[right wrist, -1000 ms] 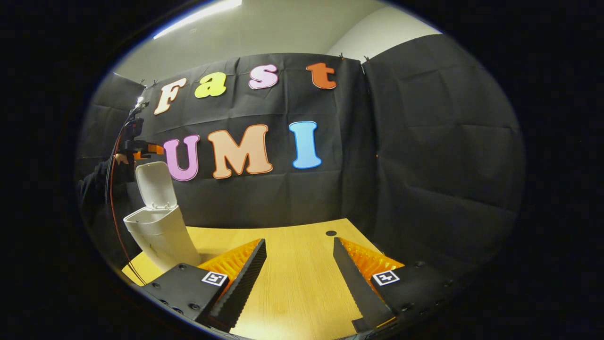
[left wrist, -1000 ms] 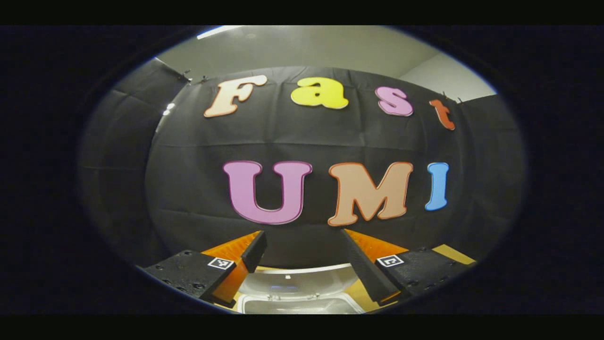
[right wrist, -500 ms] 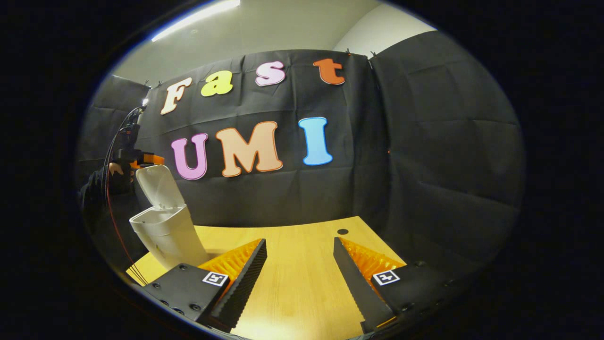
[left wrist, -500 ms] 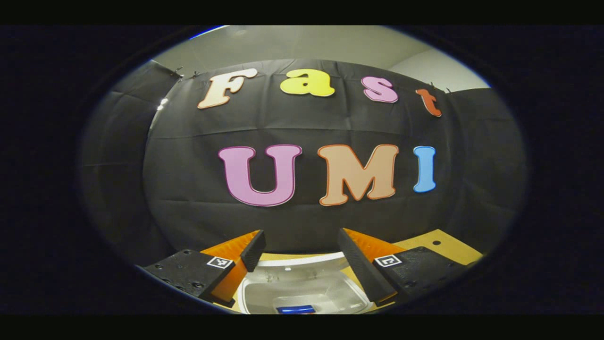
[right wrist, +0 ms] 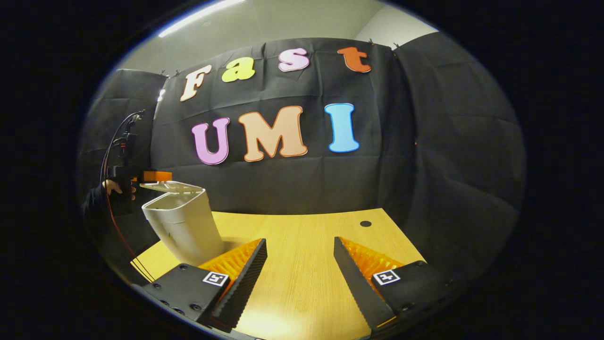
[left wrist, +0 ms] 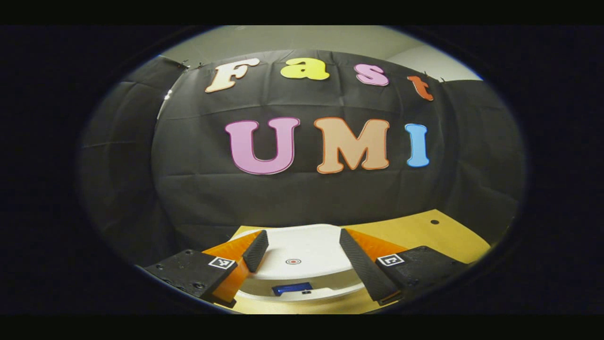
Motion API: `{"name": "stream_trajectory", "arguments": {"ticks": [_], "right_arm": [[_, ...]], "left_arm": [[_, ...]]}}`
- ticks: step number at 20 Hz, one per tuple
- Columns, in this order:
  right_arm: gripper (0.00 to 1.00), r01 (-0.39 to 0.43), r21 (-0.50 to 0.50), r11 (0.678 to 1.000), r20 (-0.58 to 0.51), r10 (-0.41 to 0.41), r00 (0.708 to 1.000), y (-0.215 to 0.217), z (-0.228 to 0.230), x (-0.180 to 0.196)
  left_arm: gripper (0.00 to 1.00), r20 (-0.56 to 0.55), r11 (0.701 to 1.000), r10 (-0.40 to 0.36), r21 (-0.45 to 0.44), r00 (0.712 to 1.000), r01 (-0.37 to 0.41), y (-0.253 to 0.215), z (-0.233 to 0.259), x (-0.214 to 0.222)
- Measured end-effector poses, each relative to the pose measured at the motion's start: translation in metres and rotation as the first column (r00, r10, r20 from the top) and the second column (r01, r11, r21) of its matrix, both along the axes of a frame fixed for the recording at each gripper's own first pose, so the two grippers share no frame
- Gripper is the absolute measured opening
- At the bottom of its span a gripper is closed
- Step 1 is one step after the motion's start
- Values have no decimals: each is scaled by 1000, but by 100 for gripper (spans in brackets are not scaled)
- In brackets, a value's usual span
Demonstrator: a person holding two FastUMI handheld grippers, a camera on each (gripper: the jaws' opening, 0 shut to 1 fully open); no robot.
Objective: Press the lid of the desktop garbage bin to open it, pick up the crumpled paper on the desktop and throw it into the bin, then pick up the pop can on the desktop and drop it into the bin, and finally close the garbage bin lid.
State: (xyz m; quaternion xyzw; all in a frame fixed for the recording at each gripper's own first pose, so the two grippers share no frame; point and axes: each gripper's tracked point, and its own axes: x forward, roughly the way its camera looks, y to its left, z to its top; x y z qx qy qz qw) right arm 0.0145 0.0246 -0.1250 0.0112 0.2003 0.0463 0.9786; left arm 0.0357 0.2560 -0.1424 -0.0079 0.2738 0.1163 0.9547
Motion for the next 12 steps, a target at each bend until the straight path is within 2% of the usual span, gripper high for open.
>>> {"name": "stream_trajectory", "arguments": {"ticks": [6, 9, 10, 12], "right_arm": [[95, -85, -32, 996, -43, 83, 996, 29, -16, 9], [96, -121, -22, 992, -83, 119, 989, 42, -32, 15], [95, -128, -13, 992, -98, 126, 987, 45, -38, 16], [95, -130, -3, 992, -107, 129, 986, 45, -41, 18]], "left_arm": [[93, -55, 999, 0, 42, 998, 2, -7, -42, -28], [93, -7, 999, 49, -2, 999, -49, -8, -44, -29], [99, 13, 999, 51, 1, 999, -51, -10, -46, -29], [94, 22, 998, 59, -32, 998, -59, -14, -50, -35]]}}
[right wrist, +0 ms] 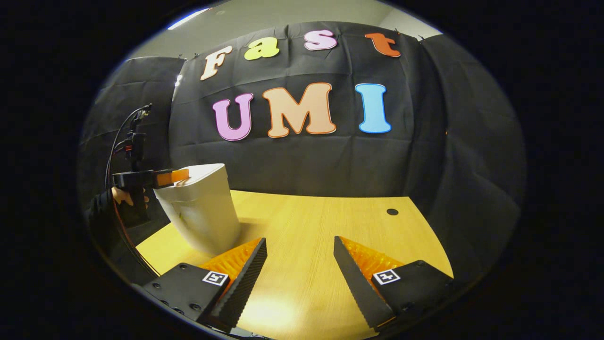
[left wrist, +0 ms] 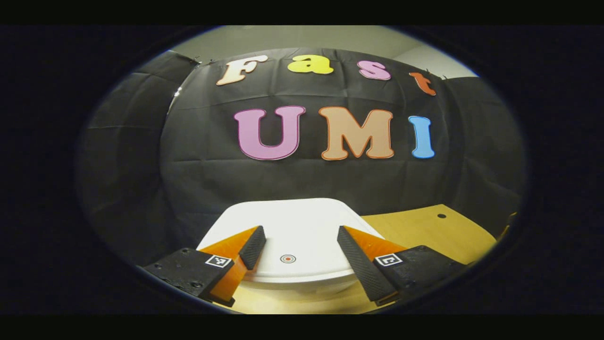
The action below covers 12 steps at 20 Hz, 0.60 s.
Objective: Press the lid of the desktop garbage bin to open it, pick up the crumpled paper on the desktop and throw it into the bin, then pick up the pop can on the desktop and drop it into the bin, and finally close the garbage bin lid.
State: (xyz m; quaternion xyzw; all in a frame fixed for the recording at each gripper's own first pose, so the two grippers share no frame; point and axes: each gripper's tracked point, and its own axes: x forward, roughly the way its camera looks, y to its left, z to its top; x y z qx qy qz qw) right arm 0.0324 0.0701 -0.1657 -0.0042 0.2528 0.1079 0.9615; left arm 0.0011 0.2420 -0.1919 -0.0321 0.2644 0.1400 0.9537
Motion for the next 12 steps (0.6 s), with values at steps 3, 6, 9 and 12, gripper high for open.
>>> {"name": "stream_trajectory", "arguments": {"ticks": [3, 6, 9, 12], "right_arm": [[95, 15, 16, 1000, 30, -16, 999, -6, 15, 6], [95, 35, 24, 999, 111, -37, 993, -22, 49, 9], [95, 61, 43, 997, 180, -68, 981, -47, 79, 8], [95, 81, 70, 994, 260, -97, 961, -74, 111, 2]], "left_arm": [[94, 53, 999, -30, 45, 998, 28, 1, 8, 8], [94, 50, 998, -13, 59, 999, 10, 7, 14, 15], [93, 122, 994, 14, 110, 992, -27, 13, 51, 29], [92, 265, 994, -2, 107, 964, -28, -21, 109, 43]]}}
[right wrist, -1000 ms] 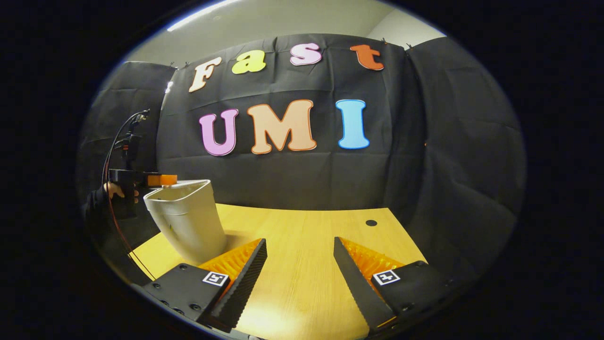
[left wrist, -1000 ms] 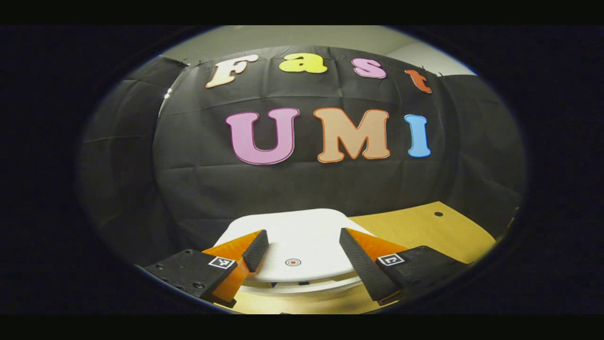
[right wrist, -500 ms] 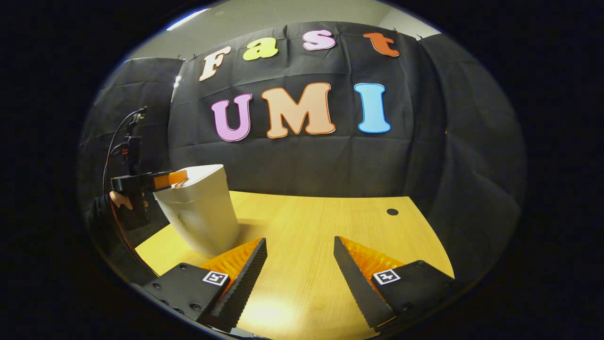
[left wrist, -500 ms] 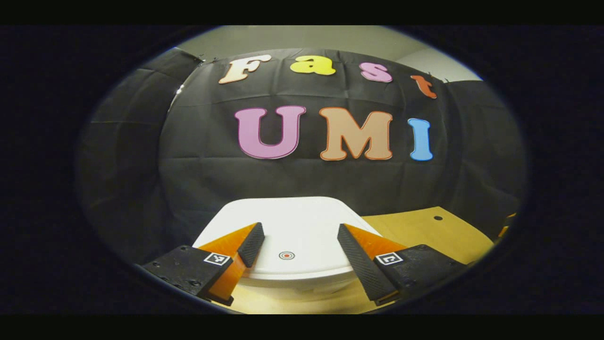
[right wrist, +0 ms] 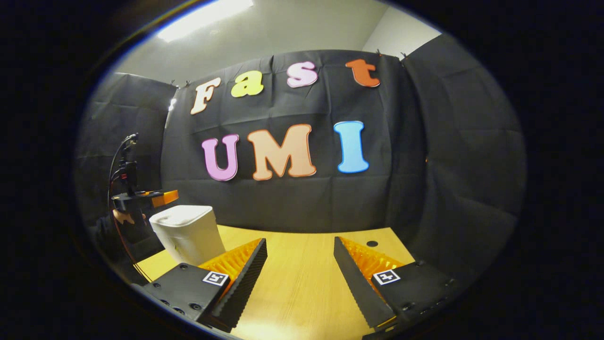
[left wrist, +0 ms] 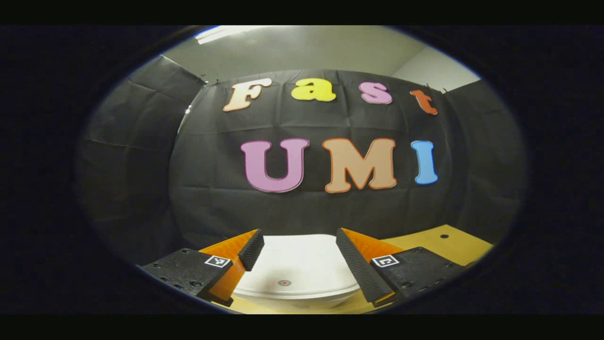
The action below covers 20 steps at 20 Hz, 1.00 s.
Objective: Press the lid of the desktop garbage bin to open it, pick up the crumpled paper on the desktop and throw it into the bin, then pick up the pop can on the desktop and drop it into the bin, and finally close the garbage bin lid.
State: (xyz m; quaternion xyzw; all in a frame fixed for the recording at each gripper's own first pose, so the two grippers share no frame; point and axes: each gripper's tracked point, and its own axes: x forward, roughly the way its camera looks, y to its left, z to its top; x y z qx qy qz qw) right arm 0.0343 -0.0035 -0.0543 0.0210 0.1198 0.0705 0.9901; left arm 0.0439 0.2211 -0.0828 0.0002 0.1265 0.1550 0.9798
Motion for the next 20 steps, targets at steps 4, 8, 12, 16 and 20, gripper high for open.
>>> {"name": "stream_trajectory", "arguments": {"ticks": [4, 8, 12, 16, 20], "right_arm": [[95, -6, -3, 1000, 79, 7, 997, -31, 30, -8], [95, -78, 34, 996, 90, 75, 993, -33, 38, -26], [95, -70, 34, 997, 100, 66, 993, -32, 36, -43], [95, 26, 28, 999, 138, -30, 990, -32, 30, -61], [95, 69, 27, 997, 124, -72, 990, -17, 19, -78]], "left_arm": [[92, 142, 999, -48, 5, 989, 47, -73, 56, 2], [92, 186, 996, -82, -7, 979, 85, -159, 69, -12], [93, 109, 982, -185, -10, 977, 187, -225, 39, -33], [95, 68, 972, -215, -81, 974, 220, -258, 9, -62], [95, 19, 953, -242, -185, 970, 241, -272, -9, -80]]}}
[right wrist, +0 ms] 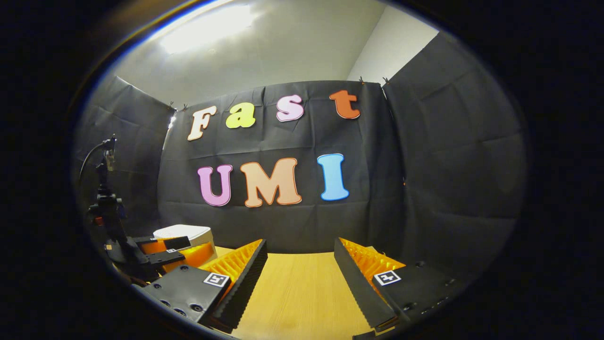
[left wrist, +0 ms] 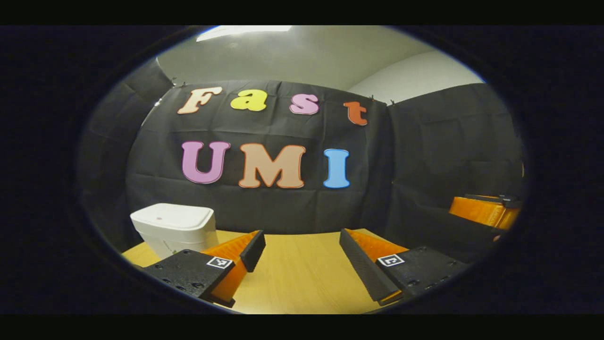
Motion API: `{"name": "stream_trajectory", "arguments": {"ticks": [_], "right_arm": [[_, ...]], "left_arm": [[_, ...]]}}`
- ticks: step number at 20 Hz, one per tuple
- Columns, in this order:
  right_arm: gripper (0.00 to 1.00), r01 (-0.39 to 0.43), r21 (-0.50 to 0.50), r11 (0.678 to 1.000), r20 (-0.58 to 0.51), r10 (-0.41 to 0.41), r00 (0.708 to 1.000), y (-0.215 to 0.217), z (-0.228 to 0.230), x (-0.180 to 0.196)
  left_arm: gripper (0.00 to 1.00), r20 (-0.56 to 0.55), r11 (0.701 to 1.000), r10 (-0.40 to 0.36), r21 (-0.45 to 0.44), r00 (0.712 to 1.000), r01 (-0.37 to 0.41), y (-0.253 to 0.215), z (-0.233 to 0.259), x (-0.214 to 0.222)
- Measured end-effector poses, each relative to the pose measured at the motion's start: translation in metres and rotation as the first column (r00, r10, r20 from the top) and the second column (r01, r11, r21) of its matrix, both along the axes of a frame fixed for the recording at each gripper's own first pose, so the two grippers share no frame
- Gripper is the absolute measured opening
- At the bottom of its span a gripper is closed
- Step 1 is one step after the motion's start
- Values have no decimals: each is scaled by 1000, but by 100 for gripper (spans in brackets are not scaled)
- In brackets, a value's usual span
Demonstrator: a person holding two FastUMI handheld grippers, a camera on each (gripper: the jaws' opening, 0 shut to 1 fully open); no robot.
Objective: Press the lid of the desktop garbage bin to open it, pick up the crumpled paper on the desktop and throw it into the bin, then pick up the pop can on the desktop and drop it into the bin, and finally close the garbage bin lid.
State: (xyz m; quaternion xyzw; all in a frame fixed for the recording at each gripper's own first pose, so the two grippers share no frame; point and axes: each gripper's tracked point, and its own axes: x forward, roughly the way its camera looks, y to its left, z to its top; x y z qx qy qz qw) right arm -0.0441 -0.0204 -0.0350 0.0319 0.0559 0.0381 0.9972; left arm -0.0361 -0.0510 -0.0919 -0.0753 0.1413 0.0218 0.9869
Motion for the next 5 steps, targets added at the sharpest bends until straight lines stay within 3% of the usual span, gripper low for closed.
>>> {"name": "stream_trajectory", "arguments": {"ticks": [5], "right_arm": [[95, 2, -10, 1000, 11, -2, 1000, 15, 7, -8]], "left_arm": [[92, 2, 999, -49, -16, 999, 49, 0, 5, -2]]}}
